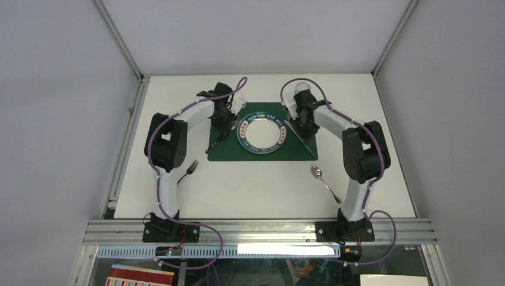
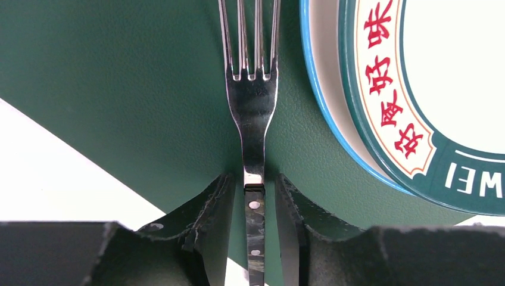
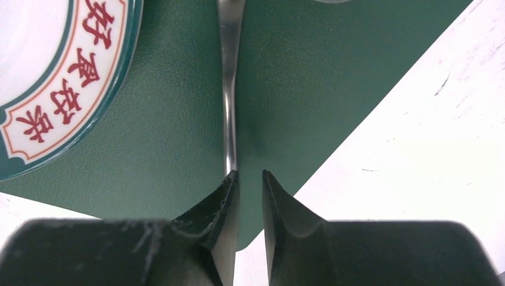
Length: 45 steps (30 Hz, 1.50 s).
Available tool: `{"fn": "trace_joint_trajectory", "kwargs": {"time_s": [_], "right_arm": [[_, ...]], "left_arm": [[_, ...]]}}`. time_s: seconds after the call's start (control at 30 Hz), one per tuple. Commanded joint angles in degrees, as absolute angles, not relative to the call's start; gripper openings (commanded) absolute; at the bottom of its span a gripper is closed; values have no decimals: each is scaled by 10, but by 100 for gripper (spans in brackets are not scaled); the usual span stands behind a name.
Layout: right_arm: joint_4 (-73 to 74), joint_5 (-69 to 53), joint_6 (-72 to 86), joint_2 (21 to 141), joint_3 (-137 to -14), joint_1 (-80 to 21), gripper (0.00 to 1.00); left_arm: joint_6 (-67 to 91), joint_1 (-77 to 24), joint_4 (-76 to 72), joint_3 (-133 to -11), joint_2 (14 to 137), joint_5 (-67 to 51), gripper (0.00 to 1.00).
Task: Set the dinner table for one person
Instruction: Place the knife on the napkin, then pick up the spoon from the center of the board, then pick up the fork at the center of the board.
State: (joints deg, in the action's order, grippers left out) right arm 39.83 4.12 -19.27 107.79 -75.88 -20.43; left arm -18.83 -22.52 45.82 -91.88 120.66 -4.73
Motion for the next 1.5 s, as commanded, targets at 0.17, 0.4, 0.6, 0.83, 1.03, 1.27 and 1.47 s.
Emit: {"fn": "trace_joint_trajectory", "kwargs": {"time_s": [0.17, 0.4, 0.6, 0.83, 1.03, 1.27, 1.47], "right_arm": [[378, 33, -186, 1011, -769, -208, 24], [416, 17, -195, 940, -757, -210, 26], [509, -13, -232, 836, -674, -210, 27], [586, -23, -266, 724, -530, -210, 34], [587, -63, -262, 708, -483, -210, 39], [566, -25, -274, 695, -445, -207, 40], [534, -10, -292, 725, -431, -202, 40]], "left_arm": [[-191, -226, 439, -932, 1130, -18, 39], [-203, -226, 485, -949, 1064, 1, 49], [-261, -219, 544, -824, 957, 13, 55], [-332, -148, 618, -662, 777, -18, 69], [-382, -102, 637, -569, 673, -47, 81], [-402, -78, 586, -492, 651, -71, 91], [-418, -41, 538, -465, 702, -92, 92]]}}
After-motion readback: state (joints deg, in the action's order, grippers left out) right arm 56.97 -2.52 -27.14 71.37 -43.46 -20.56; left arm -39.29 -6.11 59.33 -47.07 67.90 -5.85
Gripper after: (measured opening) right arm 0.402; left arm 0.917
